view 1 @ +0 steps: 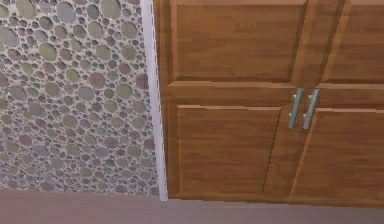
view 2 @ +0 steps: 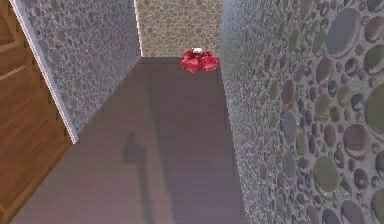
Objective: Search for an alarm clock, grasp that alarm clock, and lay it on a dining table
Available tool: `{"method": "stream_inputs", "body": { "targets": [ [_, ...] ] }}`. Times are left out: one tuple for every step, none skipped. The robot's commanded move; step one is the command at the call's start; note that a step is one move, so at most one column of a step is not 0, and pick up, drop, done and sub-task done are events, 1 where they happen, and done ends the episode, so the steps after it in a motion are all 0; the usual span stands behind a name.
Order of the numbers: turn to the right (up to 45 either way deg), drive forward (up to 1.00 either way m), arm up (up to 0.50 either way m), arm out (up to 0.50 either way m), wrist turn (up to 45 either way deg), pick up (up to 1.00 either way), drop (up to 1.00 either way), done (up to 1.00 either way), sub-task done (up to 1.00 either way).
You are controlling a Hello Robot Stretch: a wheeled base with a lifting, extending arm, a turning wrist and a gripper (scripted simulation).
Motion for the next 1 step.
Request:
{"method": "stream_inputs", "body": {
  "targets": [
    [3.0,0.0,0.0,0.0,0.0,0.0,0.0,0.0,0.0]
  ]
}}
